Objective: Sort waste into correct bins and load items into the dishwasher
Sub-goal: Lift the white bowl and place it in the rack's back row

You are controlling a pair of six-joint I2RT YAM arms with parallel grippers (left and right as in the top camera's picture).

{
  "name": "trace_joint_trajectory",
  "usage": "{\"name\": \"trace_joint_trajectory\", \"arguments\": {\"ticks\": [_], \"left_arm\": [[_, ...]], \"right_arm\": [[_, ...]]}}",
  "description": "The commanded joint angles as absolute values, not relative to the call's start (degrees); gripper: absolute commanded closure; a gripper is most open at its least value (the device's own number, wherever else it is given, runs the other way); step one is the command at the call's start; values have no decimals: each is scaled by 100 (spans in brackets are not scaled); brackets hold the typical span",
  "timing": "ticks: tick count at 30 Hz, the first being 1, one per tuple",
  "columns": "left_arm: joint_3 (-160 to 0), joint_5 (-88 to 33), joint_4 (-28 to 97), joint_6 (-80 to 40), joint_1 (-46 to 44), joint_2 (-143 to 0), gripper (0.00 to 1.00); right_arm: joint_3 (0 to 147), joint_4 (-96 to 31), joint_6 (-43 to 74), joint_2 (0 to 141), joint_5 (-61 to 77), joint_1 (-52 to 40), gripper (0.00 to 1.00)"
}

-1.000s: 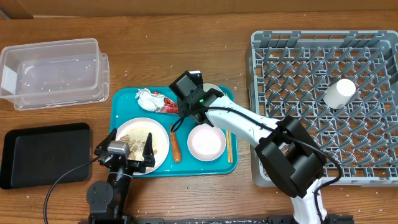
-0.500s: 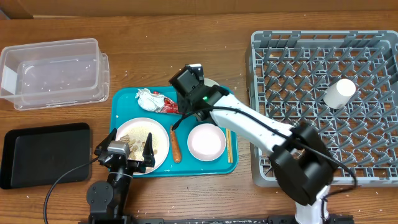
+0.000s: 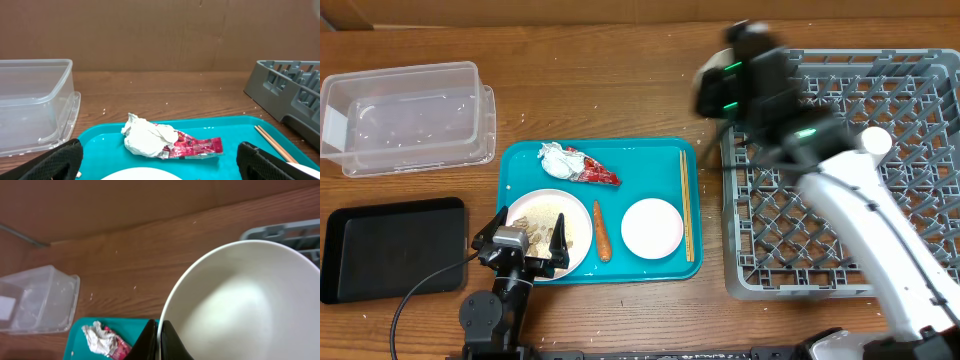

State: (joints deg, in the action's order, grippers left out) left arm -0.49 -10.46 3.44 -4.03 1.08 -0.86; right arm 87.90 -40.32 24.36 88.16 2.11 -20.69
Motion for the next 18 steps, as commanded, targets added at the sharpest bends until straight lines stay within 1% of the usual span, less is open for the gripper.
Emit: {"name": "trace_joint_trajectory", "arguments": {"ticks": [1,5,9,14,18], "left_arm": [[-27,-993,355,-274,73,-21,0],[-27,-993,357,-274,73,-21,0],[-27,-993,355,-274,73,-21,0],[-27,-993,357,-272,73,-21,0],[-27,-993,355,-272,73,-21,0]], "right_arm": [[8748,-4128,1728,8958,2445,-1157,96],[8488,-3990,1481,9131,3977,-99,96],[8361,-3743,1323,9319,4974,528,96],[8344,-3782,1173,9760,5194,781,96],[8315,-3503,1173,10193,5664,790,96]]}}
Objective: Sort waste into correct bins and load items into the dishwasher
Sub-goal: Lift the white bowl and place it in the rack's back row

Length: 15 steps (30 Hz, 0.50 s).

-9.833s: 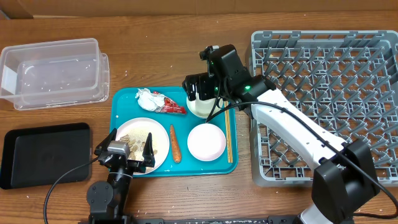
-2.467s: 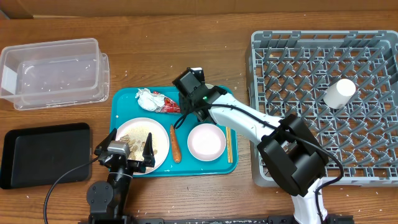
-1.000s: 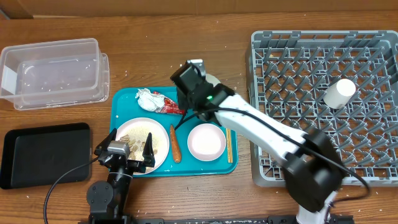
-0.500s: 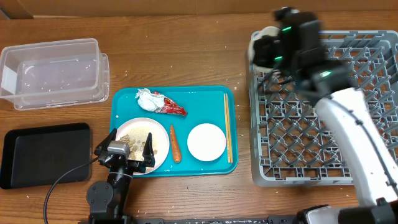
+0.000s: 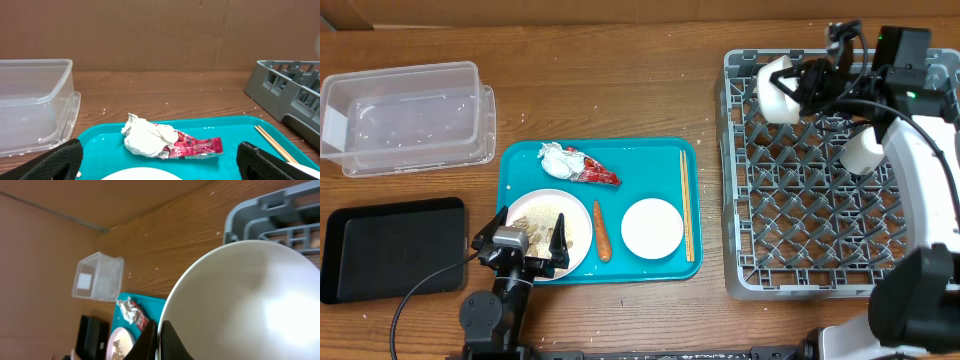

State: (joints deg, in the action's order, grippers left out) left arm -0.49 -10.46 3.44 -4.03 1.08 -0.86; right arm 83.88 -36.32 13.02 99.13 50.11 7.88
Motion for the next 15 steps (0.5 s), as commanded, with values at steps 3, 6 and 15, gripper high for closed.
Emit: {"name": "trace_joint_trajectory", "arguments": {"ticks": [3,6,15], "left_arm": [[-27,-993,355,-274,73,-21,0],[-27,-993,355,-274,73,-21,0],[-27,-993,355,-274,73,-21,0]], "right_arm": [[8315,-3216,1199,10457,6187,790,96],[8313,-3159,1219,10624,6139,801,96],[8278,-3210,1236,10680,5894,1041,96]]}}
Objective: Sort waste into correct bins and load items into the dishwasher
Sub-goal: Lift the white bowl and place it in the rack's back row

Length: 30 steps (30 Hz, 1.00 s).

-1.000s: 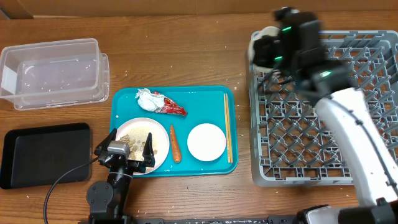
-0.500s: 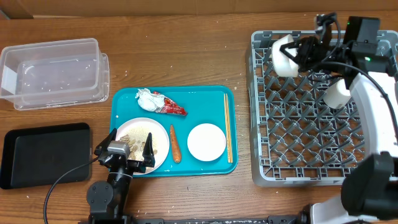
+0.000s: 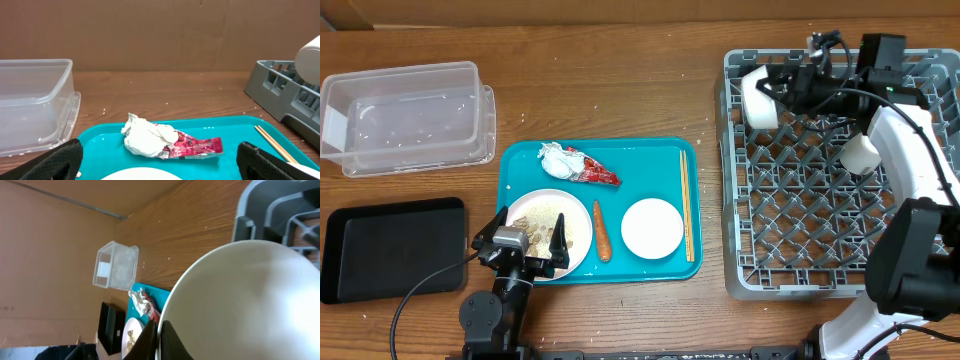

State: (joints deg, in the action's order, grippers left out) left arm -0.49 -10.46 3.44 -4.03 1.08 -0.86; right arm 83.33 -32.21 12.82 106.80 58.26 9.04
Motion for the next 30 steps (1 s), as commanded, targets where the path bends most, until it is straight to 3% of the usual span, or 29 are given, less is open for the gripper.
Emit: {"name": "trace_joint_trajectory", "arguments": {"ticks": [1,12,19,30], "left_arm": [[-27,-993,355,-274,73,-21,0],[-27,-993,355,-272,73,-21,0],[-27,-993,355,-272,73,-21,0],[-27,-996,355,-272,73,-21,0]], "right_arm": [[8254,-3221,1236,10680,5843,1076,96],[7940,-3109,1245,10750,6023,1175,96],[7940,-2357,2364,10750,6777,1175,96],[7837,-3247,2552,10750,5323,1175,96]]}}
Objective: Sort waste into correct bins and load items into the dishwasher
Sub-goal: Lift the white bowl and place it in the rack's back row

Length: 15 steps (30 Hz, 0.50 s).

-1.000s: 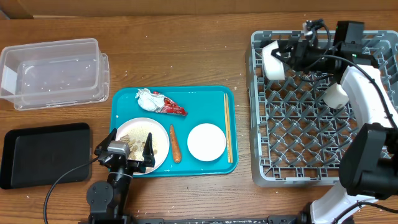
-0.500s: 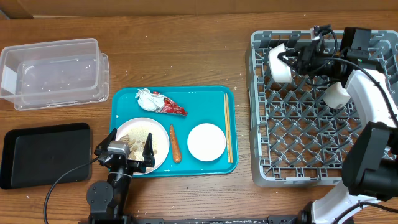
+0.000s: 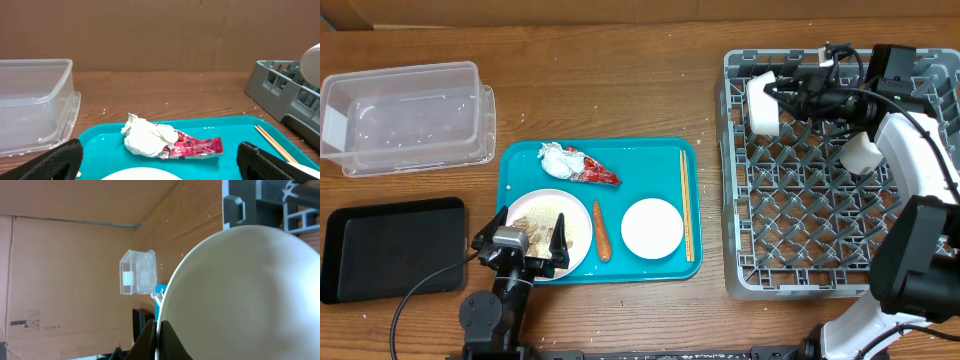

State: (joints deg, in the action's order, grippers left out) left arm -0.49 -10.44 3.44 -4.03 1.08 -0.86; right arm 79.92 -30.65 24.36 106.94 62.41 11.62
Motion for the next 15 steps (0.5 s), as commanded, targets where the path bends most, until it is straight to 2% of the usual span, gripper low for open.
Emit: {"name": "trace_joint_trajectory", "arguments": {"ticks": [1,15], "left_arm": [[-27,-993,355,-274,73,-21,1],[-27,-993,355,-274,73,-21,0]], "right_arm": [[7808,-3242,2554,10750,5277,1177,96],[7800,-3330,2530,10750,5015,1549,90]]}}
